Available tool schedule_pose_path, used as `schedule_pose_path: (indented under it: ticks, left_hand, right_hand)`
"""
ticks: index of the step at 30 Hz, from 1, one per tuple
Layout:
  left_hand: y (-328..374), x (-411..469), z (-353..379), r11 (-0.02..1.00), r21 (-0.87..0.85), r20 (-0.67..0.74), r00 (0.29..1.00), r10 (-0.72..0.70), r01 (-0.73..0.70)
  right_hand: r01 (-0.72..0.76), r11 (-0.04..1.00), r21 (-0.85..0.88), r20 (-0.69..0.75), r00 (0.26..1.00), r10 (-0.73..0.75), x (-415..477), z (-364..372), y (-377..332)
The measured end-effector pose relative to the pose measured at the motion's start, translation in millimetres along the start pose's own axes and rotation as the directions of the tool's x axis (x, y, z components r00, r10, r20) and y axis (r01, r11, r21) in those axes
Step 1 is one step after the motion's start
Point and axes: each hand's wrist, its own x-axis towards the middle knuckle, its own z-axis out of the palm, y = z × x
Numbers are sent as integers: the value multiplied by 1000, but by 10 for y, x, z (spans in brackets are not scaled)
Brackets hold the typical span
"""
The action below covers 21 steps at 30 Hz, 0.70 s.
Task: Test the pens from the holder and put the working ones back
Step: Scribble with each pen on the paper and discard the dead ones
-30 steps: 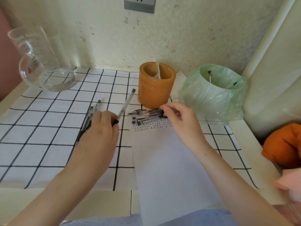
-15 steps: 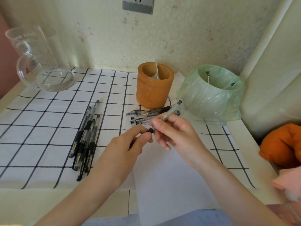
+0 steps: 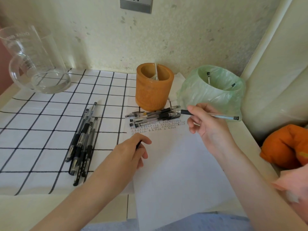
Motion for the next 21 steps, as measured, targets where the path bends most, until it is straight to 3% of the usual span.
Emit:
schedule_pose_path:
  ticks: [5,8,14,21]
  left_hand:
    - [-58,-43,49,960,250,-25,990,137,-127]
    - [-79,-51,50,932,324,15,986,165,-161]
    - [-143,-26,34,878,454,107,988,115,-152]
    - [-141,-19,42,859,490,103,989,110,-146]
  right_hand:
    - [-26,984,-175,41,999,34,107,-8,123]
    - [26,947,-320,-28,999,-37,185,6,274]
    - [118,892,-435,-163,965,-207,319,-3,484]
    - [190,841,-506,-176,932,-317,353,-29,601]
